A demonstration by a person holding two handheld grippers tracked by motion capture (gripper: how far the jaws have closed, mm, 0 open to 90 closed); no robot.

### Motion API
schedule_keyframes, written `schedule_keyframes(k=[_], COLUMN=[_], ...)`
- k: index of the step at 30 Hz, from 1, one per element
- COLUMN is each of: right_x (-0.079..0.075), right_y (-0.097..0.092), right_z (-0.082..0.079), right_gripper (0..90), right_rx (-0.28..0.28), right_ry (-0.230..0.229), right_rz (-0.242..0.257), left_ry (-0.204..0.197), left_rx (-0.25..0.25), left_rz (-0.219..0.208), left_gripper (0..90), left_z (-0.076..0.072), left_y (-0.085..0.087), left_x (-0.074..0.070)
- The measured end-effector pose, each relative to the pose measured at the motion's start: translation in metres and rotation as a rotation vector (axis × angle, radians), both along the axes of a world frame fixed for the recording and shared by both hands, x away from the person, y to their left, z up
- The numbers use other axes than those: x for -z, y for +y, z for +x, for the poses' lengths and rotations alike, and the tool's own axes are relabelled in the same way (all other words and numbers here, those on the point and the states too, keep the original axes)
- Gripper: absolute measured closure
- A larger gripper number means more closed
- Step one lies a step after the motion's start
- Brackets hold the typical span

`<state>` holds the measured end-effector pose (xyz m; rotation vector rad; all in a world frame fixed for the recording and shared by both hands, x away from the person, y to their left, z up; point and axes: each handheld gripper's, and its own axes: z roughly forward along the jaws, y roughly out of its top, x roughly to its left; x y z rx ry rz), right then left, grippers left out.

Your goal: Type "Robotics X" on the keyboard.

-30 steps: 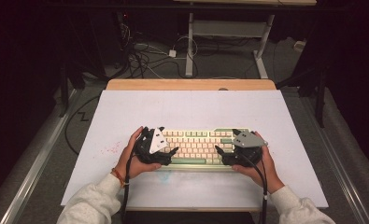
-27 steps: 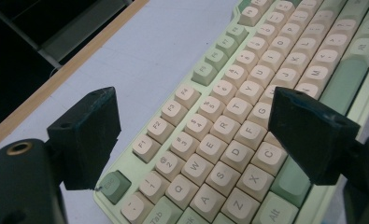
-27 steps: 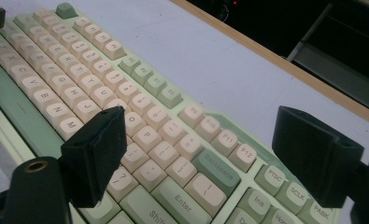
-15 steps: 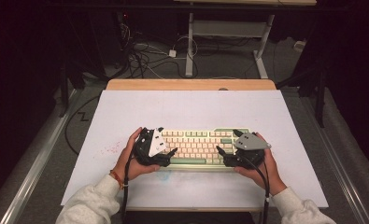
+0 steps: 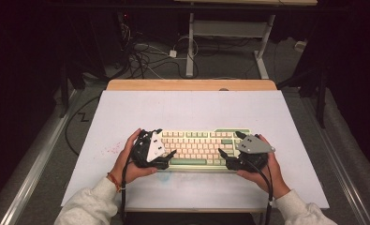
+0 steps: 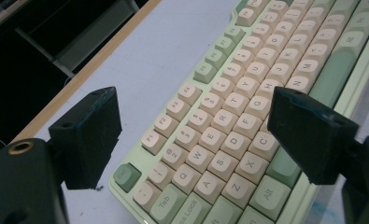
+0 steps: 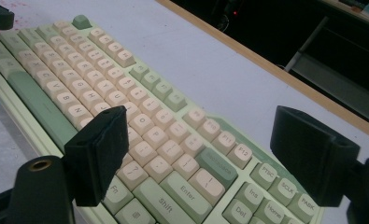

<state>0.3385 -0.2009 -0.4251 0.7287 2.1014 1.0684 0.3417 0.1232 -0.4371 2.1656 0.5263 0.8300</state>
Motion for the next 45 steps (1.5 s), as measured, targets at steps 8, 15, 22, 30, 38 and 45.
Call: schedule_keyframes(k=[8, 15, 22, 30, 38, 45], right_x=[-0.001, 0.000, 0.000, -0.001, -0.002, -0.002], right_y=[-0.001, -0.003, -0.008, -0.013, -0.018, -0.023], right_z=[-0.002, -0.005, -0.009, -0.012, -0.015, -0.017], right_gripper=[19.6, 19.7, 19.7, 19.7, 19.7, 19.7], right_rx=[-0.003, 0.007, 0.019, 0.021, 0.032, 0.044], right_ry=[-0.006, -0.004, -0.004, -0.006, -0.012, -0.015], right_rz=[-0.006, -0.014, -0.013, -0.017, -0.014, -0.018], left_ry=[-0.010, -0.011, -0.013, -0.020, -0.015, -0.017], left_rx=[0.003, 0.007, -0.004, -0.018, -0.026, -0.030], left_rz=[0.007, 0.009, 0.021, 0.033, 0.040, 0.045], left_gripper=[16.6, 16.6, 16.6, 16.6, 16.6, 16.5], left_z=[-0.006, -0.009, -0.013, -0.018, -0.022, -0.025], left_y=[0.002, 0.004, 0.008, 0.014, 0.021, 0.025], left_x=[-0.002, -0.002, -0.001, 0.000, 0.002, 0.002])
